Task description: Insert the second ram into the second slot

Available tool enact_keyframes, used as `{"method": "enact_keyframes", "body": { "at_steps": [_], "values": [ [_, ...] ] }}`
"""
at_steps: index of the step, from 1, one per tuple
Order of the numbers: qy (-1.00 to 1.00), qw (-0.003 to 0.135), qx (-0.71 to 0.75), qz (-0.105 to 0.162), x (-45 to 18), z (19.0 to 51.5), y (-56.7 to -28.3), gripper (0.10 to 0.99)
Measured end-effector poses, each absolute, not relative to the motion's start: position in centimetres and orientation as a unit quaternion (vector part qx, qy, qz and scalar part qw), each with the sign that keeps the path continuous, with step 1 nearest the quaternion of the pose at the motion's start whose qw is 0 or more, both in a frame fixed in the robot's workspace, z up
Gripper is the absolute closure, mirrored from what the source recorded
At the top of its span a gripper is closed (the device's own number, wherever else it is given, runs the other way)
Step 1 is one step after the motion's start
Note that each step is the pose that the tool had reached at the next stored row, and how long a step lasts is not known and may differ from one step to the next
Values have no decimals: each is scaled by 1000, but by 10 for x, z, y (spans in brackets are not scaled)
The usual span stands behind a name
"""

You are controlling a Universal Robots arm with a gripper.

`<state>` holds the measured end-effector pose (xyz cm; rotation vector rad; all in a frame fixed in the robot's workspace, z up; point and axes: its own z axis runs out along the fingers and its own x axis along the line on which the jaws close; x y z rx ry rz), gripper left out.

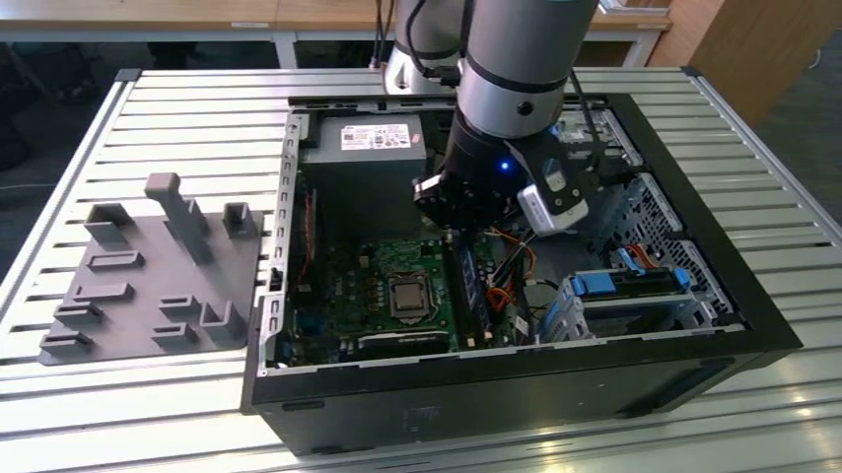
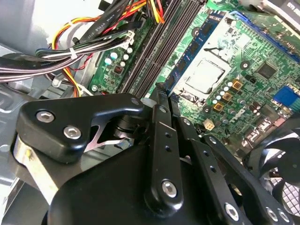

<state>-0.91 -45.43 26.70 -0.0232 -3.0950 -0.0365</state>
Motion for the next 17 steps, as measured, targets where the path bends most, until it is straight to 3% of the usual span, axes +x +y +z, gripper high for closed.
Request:
{"method": "enact_keyframes", "body": {
  "at_steps": [17],
  "values": [
    [-1000,23,-14,-13,-6,247,-456,949]
  ]
}}
